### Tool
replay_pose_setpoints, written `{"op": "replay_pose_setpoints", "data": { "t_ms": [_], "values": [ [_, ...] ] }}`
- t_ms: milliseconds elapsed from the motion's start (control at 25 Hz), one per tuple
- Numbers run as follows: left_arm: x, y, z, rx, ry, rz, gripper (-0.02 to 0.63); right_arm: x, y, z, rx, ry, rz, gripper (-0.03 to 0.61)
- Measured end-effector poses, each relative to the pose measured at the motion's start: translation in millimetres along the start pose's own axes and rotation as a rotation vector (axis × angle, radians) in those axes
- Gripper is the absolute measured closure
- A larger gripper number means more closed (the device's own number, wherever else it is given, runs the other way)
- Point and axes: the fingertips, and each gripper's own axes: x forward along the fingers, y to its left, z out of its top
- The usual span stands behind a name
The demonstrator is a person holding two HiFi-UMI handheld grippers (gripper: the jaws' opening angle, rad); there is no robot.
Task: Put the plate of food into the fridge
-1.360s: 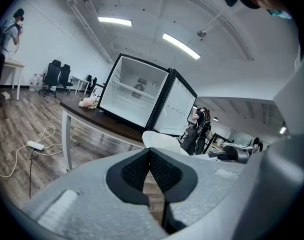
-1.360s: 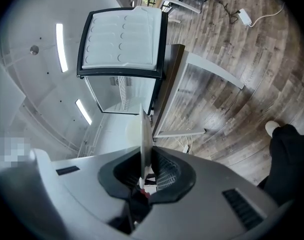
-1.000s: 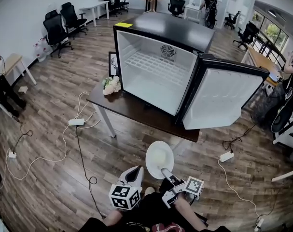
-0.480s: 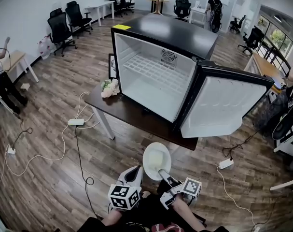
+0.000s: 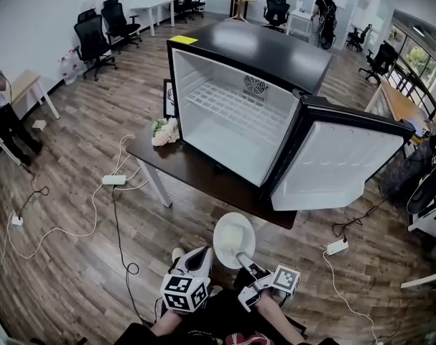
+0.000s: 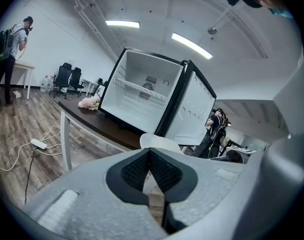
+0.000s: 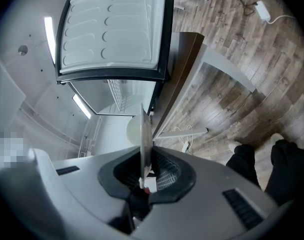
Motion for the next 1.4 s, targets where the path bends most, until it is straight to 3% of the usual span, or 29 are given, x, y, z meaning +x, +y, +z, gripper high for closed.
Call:
{"op": "replay_pose_setpoints", "data": {
  "t_ms": [320,760,1400],
  "values": [
    [24.8,24.7,21.6,0.017,0.017,-0.009,0.606,33.2,10.1,14.2,0.031,-0.019,0.045,0.534],
    [76.2,78.6,63.5,0.026,0.055,-0.072,0.606,99.0,19.9,42.9,0.052,-0.095,0.004,0.532],
    [140.2,152.7,115.4,0.09,0.142,-0.279,0.606,190.3,48.3,67.1,0.089,-0.331,0.011,0.532]
  ]
}}
